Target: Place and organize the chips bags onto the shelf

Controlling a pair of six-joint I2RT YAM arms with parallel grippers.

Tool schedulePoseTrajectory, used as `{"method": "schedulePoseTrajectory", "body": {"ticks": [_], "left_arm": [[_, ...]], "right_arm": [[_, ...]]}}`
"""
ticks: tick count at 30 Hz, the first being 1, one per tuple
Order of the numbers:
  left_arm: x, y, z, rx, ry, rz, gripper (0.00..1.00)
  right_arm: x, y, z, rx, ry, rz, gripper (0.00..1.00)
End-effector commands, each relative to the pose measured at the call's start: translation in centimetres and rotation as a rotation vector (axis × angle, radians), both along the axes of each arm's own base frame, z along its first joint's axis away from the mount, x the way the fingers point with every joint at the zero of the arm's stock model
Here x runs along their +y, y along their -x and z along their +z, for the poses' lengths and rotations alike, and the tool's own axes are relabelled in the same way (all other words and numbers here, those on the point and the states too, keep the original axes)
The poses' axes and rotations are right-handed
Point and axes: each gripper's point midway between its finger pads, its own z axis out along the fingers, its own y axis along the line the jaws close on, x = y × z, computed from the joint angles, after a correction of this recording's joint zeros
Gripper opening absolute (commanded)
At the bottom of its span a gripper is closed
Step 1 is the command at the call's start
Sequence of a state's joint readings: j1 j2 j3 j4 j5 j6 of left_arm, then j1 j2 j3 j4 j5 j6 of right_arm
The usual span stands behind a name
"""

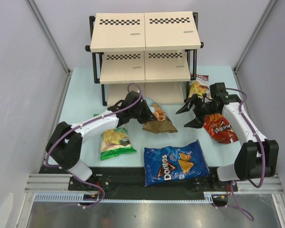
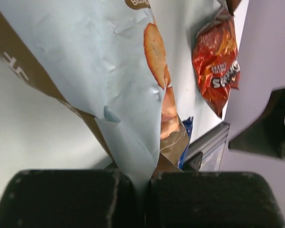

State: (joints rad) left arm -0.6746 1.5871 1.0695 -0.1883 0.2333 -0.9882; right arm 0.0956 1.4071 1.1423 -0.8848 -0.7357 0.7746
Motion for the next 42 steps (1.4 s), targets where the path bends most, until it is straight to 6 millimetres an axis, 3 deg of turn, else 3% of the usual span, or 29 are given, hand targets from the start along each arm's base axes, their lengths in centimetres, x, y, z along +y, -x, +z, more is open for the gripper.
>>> {"method": "schedulePoseTrajectory", "body": {"ticks": [1,6,10,15,23,28,31,37,42], "left_arm": [[0.4,-5.7,4.1,-0.157,0.036,0.235,0.0],[-1.2,-7.6,7.2,-0.219,0.073,0.214,0.0],[-3.1,-8.3,11.3,-0.3,0.137,0.135,0.0],[-3.8,-7.1,11.8,-0.288,0.193,0.075,0.0],[-3.9,-4.6,11.2,-0.259,0.223,0.006,0.0],[-4.2,-4.4,12.4,-0.284,0.237,-0.028,0.0],[-4.3,-4.3,13.3,-0.302,0.253,-0.039,0.0],[-4.8,-3.3,13.1,-0.246,0.273,-0.085,0.0],[-5.1,-1.8,14.8,-0.243,0.337,-0.15,0.0]], "right_arm": [[1.8,2.1,3.0,0.078,-0.091,-0.029,0.84],[4.7,2.6,3.8,0.084,-0.122,-0.006,0.88],[5.6,2.3,3.7,0.066,-0.1,-0.026,0.91],[5.5,1.4,2.5,0.03,-0.008,-0.088,0.91],[5.9,-1.6,2.7,-0.066,0.017,-0.205,0.91],[6.4,-3.1,3.1,-0.112,0.023,-0.285,0.9],[6.9,-3.0,1.6,-0.047,0.037,-0.282,0.9],[5.0,-3.7,1.2,-0.058,0.132,-0.447,0.88],[4.2,-4.9,1.2,-0.061,0.144,-0.543,0.88]]}}
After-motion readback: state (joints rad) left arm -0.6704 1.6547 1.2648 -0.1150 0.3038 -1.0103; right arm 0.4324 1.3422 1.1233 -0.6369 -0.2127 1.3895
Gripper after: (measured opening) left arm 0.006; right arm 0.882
